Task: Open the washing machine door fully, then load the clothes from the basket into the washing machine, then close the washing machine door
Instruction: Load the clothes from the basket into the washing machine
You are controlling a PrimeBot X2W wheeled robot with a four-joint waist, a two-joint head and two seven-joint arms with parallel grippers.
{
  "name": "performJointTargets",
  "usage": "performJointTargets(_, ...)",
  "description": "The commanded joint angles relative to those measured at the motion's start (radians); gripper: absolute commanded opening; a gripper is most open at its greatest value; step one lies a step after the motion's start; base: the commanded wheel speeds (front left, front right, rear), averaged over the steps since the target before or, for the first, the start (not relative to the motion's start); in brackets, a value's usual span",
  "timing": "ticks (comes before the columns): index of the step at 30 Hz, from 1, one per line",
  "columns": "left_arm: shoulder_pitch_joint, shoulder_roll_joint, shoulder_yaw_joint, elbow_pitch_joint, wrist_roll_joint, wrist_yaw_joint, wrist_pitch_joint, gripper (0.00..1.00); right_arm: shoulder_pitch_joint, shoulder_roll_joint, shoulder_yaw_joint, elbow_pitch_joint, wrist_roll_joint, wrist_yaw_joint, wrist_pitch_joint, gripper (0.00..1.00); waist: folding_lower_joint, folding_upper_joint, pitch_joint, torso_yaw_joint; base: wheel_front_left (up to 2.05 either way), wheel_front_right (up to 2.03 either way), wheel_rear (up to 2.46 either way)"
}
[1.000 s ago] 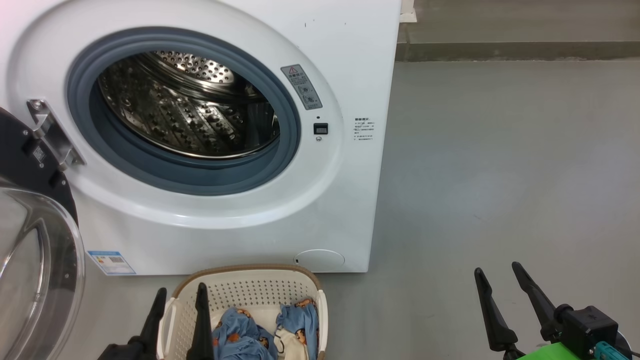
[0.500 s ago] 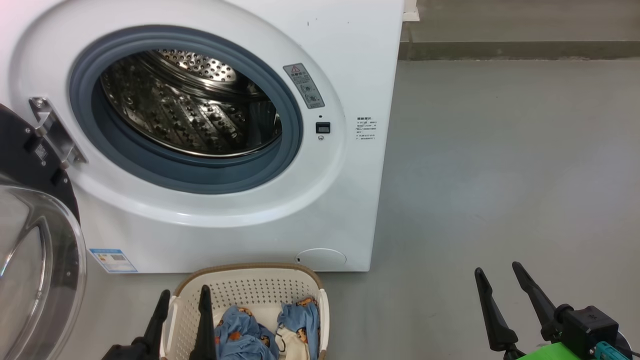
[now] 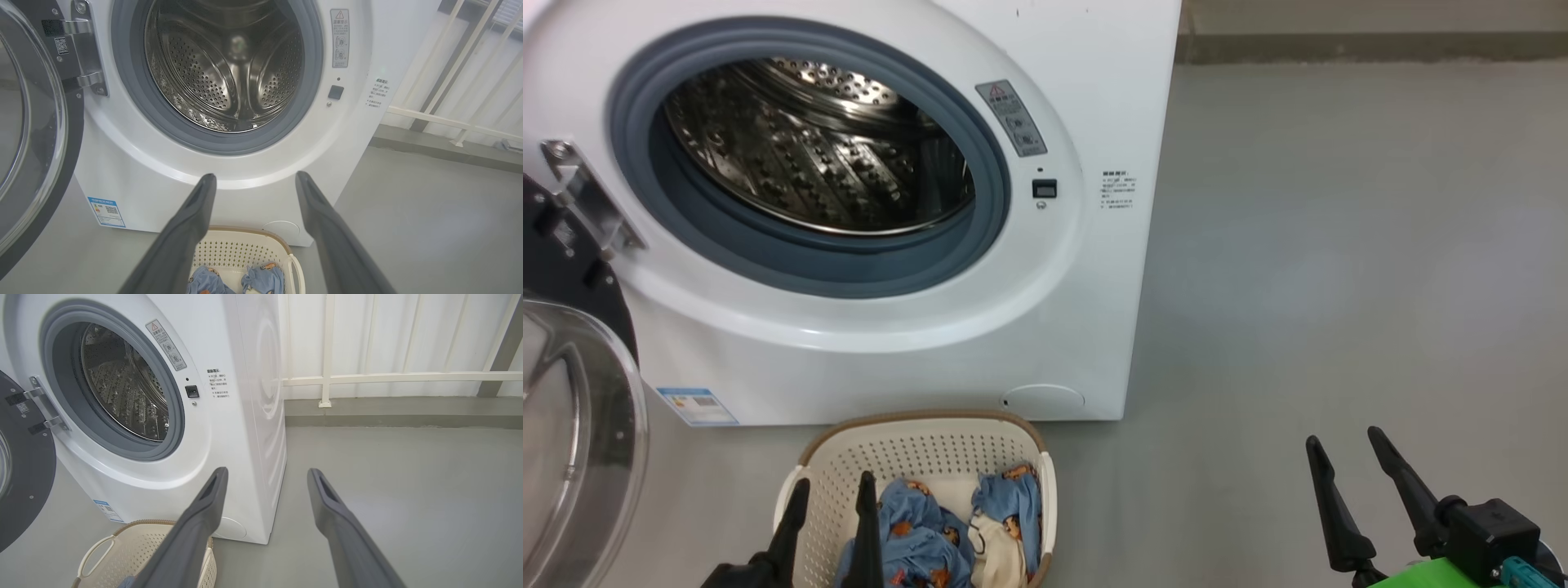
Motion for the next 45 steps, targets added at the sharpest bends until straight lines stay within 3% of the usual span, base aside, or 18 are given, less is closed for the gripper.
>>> performJointTargets(1, -0.059, 0.002, 0.019, -0.003, 0.006, 0.001, -0.005, 1.0, -0.029, -0.007, 0.012, -0.026, -0.011, 0.01, 0.006, 1.0, 0.0, 0.0, 0.047, -0.015, 0.0, 0.0, 0.0)
performJointTargets(8, -0.102, 0.003, -0.004, 0.053, 0.016, 0.002, 0.008, 1.0, -0.047, -0.007, -0.002, -0.035, -0.032, 0.01, 0.015, 1.0, 0.0, 0.0, 0.138, -0.042, 0.0, 0.0, 0.0)
performJointTargets(16, -0.21, 0.007, -0.034, 0.184, 0.022, -0.026, 0.017, 1.0, -0.083, -0.007, -0.01, -0.051, -0.043, 0.01, 0.013, 1.0, 0.0, 0.0, 0.288, -0.103, 0.0, 0.0, 0.0)
performJointTargets(31, -0.452, 0.058, -0.043, 0.536, 0.043, -0.085, 0.004, 1.0, -0.166, -0.007, 0.012, -0.044, -0.021, 0.01, -0.041, 1.0, 0.0, 0.0, 0.546, -0.243, 0.0, 0.0, 0.0)
performJointTargets(45, -0.69, 0.15, -0.072, 0.914, 0.043, -0.142, 0.03, 1.0, -0.226, -0.007, 0.067, -0.002, 0.012, 0.01, -0.094, 1.0, 0.0, 0.0, 0.721, -0.362, 0.0, 0.0, 0.0)
